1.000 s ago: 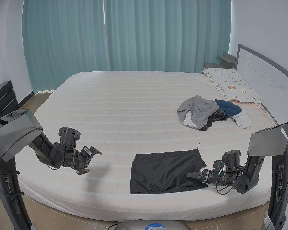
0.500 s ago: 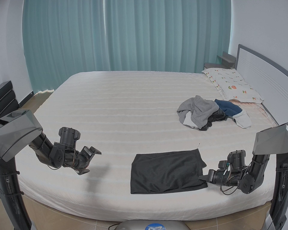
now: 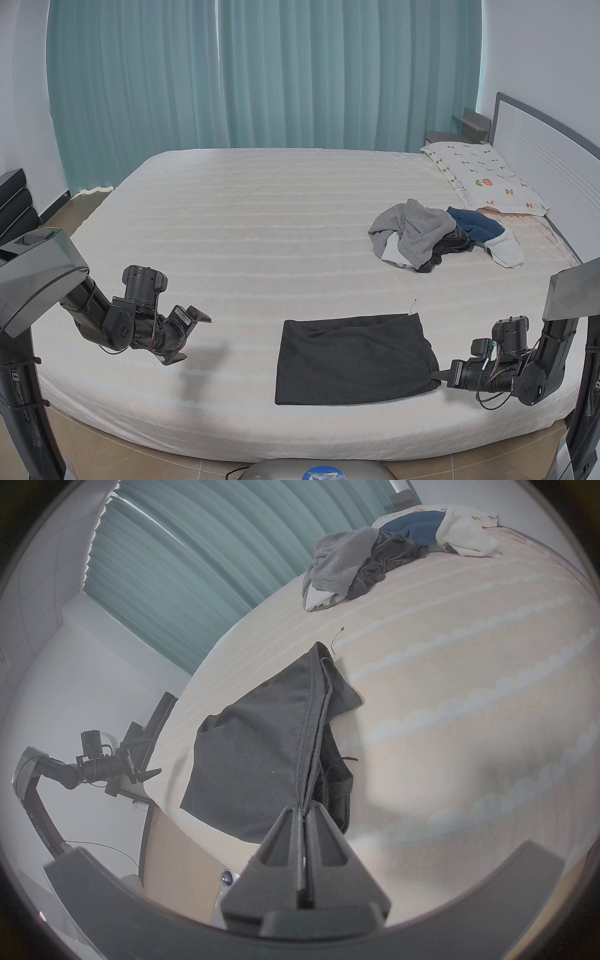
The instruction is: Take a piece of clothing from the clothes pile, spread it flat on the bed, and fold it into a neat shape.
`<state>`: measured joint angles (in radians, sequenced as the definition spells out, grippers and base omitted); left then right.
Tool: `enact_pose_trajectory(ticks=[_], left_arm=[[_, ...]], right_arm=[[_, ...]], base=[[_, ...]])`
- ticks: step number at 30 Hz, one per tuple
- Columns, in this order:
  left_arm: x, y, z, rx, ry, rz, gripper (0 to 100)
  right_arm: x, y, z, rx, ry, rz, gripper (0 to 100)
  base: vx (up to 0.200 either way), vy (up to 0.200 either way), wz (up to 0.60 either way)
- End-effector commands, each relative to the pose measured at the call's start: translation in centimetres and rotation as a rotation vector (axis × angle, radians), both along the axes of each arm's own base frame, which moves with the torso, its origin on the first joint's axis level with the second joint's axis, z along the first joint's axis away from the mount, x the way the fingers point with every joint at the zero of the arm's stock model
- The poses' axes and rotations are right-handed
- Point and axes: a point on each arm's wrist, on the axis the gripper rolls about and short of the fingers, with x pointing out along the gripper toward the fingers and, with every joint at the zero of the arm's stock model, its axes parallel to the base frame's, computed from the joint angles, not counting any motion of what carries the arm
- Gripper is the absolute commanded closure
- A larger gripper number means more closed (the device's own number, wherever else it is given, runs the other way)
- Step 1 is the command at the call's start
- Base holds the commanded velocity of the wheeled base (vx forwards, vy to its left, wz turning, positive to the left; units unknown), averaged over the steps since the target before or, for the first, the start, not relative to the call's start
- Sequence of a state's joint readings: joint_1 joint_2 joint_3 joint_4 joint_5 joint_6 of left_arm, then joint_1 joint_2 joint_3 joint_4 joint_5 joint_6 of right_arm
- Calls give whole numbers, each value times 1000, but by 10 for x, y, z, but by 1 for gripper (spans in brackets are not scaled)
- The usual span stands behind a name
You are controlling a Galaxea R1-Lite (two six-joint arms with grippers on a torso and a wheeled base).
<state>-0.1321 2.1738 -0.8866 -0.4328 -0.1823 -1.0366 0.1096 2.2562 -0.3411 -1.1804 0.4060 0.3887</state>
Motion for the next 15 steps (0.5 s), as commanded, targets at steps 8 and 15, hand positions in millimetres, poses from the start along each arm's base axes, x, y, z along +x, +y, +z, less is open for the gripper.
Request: enact_pose_trajectory(ticks=[8, 15], left_arm=[[0, 0, 0, 0, 0, 0, 0], [0, 0, 0, 0, 0, 0, 0]], right_arm=[[3, -2, -16, -35, 23, 18, 0], [40, -9, 3, -3, -112, -34, 0]], base=[[0, 0, 0], [0, 0, 0]])
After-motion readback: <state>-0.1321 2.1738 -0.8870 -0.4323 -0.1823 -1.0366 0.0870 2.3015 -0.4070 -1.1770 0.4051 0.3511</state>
